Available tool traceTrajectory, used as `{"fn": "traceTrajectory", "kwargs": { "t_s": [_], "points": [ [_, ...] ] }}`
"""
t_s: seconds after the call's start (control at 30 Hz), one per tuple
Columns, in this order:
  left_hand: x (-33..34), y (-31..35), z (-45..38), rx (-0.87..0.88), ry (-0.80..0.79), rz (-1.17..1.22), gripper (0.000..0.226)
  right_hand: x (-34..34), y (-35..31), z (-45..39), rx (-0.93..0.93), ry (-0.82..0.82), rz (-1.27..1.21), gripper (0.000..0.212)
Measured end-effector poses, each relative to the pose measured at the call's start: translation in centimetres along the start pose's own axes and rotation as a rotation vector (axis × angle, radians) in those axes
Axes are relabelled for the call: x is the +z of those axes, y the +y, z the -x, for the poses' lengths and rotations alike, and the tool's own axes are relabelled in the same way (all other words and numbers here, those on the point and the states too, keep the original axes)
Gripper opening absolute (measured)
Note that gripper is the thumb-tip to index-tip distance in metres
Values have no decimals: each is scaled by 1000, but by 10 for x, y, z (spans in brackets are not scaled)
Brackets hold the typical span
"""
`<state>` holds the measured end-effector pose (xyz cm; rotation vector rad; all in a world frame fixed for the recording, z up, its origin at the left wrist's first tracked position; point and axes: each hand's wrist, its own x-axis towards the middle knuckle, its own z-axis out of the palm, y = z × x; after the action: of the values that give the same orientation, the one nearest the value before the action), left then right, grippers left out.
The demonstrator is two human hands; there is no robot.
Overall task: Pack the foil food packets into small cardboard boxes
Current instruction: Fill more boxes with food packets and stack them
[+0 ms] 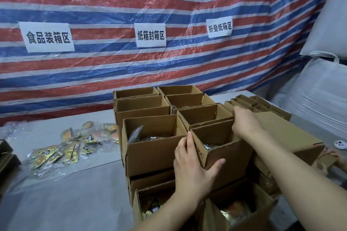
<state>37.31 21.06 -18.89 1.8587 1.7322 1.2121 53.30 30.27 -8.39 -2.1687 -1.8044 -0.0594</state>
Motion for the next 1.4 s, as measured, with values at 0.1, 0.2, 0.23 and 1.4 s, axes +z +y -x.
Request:
{"fn": "traceTrajectory", "kwargs": {
  "t_s": [0.1,0.2,0.23,1.4],
  "points": [
    [-1,-3,1,3,-23,-7,114,2,1,-3,10,-24,-26,41],
    [-4,-6,3,8,-24,0,115,2,-4,-5,6,-54,-35,47],
    [-6,-7,3,16,-22,8,114,2,-6,-6,1,-54,-35,50],
    [-390,-347,1,-364,195,-147,14,97,-479,118,-751,-372,-335,18]
  ]
}}
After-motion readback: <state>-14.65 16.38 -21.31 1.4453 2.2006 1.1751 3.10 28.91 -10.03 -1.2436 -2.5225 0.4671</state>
